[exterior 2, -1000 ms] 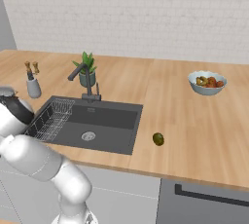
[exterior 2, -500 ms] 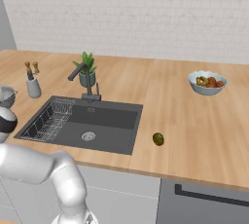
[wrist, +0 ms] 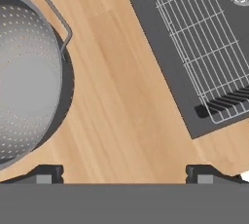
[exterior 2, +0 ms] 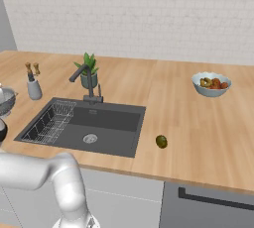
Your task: Put the colander in the sink, put the tangerine, kiwi in the colander, and turn on the sink faucet and pour water over the colander.
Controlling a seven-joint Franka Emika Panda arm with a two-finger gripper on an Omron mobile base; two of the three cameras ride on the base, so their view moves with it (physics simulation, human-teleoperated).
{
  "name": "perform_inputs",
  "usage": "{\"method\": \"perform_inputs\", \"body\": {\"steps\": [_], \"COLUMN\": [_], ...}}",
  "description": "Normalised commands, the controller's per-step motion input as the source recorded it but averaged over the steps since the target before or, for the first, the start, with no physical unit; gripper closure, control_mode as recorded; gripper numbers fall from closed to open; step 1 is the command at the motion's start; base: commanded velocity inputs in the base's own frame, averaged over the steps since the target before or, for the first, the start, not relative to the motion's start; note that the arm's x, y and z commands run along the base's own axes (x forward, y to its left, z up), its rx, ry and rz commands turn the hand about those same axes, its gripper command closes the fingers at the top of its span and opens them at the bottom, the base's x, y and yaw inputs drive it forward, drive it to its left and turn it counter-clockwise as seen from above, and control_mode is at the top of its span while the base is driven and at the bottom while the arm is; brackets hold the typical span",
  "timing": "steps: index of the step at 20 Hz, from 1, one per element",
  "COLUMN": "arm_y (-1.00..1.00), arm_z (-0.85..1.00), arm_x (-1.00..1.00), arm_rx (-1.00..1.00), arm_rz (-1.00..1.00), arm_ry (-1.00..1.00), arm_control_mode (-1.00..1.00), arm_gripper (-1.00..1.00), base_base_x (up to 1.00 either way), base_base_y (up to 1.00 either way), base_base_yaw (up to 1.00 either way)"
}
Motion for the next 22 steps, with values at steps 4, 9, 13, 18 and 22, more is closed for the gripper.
{"method": "perform_inputs", "body": {"steps": [4,9,13,18,22], "arm_y": [0.12,0.18,0.17,0.20,0.28], "arm_z": [-0.17,-0.18,-0.13,-0.12,-0.16], "arm_x": [0.11,0.22,0.23,0.24,0.35], "arm_rx": [0.05,0.03,0.02,0.01,0.00], "arm_rz": [0.00,0.00,0.00,0.00,-0.01], "arm_ry": [0.00,0.00,0.00,0.00,0.00], "arm_control_mode": [-1.00,-1.00,-1.00,-1.00,-1.00], "arm_gripper": [-1.00,-1.00,-1.00,-1.00,-1.00], "base_base_x": [0.00,0.00,0.00,0.00,0.00], "base_base_y": [0.00,0.00,0.00,0.00,0.00], "base_base_yaw": [0.00,0.00,0.00,0.00,0.00]}}
